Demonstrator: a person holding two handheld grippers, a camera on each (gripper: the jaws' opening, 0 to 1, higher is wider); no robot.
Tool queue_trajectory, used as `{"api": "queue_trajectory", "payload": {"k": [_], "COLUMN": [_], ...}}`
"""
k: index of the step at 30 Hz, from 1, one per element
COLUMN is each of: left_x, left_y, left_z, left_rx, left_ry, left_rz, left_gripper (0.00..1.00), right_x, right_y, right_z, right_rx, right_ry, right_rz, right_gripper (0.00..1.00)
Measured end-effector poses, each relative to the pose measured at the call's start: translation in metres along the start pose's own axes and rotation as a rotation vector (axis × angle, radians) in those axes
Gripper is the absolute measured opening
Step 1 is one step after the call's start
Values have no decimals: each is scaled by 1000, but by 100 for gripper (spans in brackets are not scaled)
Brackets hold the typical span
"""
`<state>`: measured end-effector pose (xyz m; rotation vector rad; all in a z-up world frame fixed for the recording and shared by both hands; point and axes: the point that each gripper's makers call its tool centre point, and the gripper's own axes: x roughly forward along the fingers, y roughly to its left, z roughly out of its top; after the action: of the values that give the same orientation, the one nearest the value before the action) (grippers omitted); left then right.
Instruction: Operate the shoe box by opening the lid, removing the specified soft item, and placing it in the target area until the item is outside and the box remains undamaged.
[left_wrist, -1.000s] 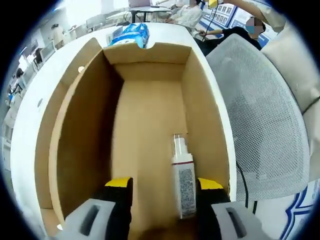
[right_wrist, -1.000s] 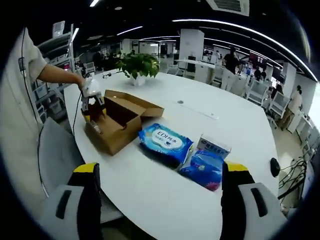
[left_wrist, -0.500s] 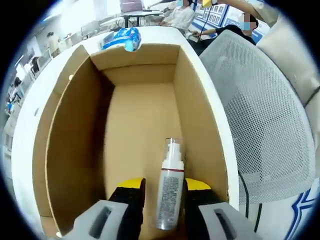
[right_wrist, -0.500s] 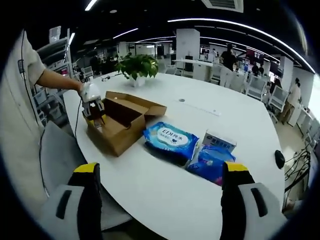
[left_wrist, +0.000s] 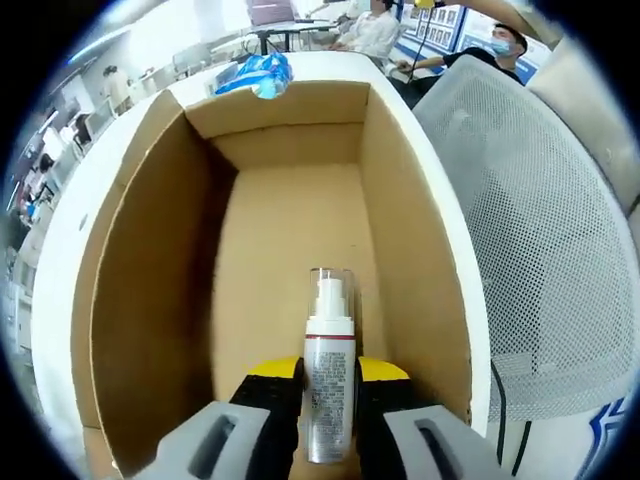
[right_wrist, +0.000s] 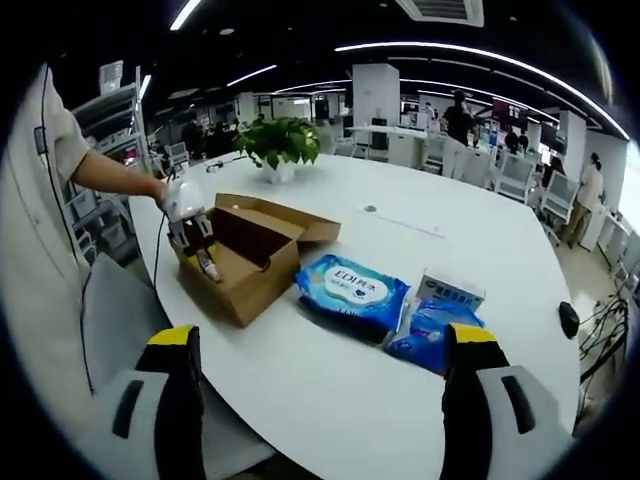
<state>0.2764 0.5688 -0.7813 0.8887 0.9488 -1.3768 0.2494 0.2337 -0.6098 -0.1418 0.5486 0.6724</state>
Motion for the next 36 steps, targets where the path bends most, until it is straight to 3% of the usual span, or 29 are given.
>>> {"api": "queue_trajectory", "payload": {"k": [7, 13, 17, 36], "left_x": [-7, -18, -25, -75], "left_y": [6, 11, 13, 17], "left_z": [5, 18, 27, 81], "left_rx": [-19, -64, -86, -204], "left_ry": [-25, -76, -114, -376], "left_rz": [42, 76, 99, 199], "left_gripper": [19, 19, 19, 19], "right_x": [7, 14, 21, 49], "right_y": [5, 13, 16, 53], "right_z": [8, 17, 25, 57], "right_rx": [14, 24, 20, 3], "right_ry": [-29, -60, -86, -186], "right_rz": [10, 28, 36, 128], "right_gripper": [96, 96, 90, 75]}}
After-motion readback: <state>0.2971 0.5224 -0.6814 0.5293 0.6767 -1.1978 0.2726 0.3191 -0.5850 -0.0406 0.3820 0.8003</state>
